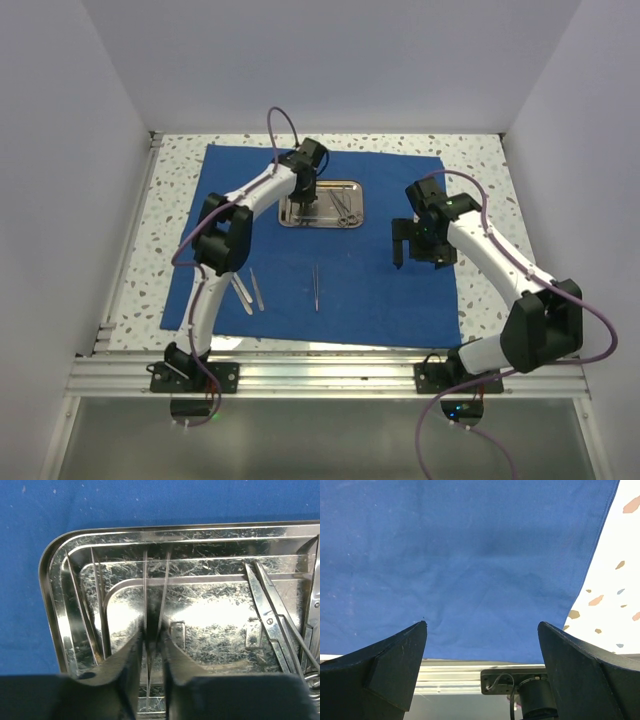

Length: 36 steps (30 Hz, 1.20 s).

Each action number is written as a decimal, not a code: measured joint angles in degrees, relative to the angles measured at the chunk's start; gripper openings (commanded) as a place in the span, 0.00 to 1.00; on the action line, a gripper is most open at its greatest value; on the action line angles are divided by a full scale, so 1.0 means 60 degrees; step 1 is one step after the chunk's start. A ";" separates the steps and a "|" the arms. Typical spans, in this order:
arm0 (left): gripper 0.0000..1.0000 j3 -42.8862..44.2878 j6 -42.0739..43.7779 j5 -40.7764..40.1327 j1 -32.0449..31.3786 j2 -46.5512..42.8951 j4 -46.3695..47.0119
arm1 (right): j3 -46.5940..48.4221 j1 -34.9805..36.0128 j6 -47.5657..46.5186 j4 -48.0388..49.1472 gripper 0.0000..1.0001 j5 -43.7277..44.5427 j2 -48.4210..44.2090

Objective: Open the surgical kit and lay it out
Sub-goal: Pick up the medical item from the container, then place the medical item in the surgical kit.

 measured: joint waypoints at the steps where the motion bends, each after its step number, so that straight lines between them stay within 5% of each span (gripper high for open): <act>1: 0.15 0.0000 0.0004 0.0062 0.0033 0.0011 0.0007 | 0.0000 0.0000 -0.0004 -0.0015 0.96 0.0011 0.0033; 4: 0.00 0.0040 0.0007 0.0270 0.0146 0.0044 0.0062 | 0.0000 0.0000 -0.0015 -0.0036 0.96 0.0033 0.0091; 20: 0.00 -0.0831 -0.0160 0.2295 0.0291 -0.0674 0.0488 | 0.0004 -0.0004 -0.0025 -0.0058 0.94 -0.0120 0.0211; 28: 0.00 -0.3384 -0.0765 0.2200 -0.0175 -0.3781 0.0222 | -0.0160 -0.0004 -0.0018 0.0331 0.93 -0.0696 0.0204; 36: 0.00 -0.6462 -0.2084 0.2065 -0.1723 -0.5727 0.0586 | -0.0543 -0.0004 -0.0084 0.0521 0.93 -0.0841 0.0204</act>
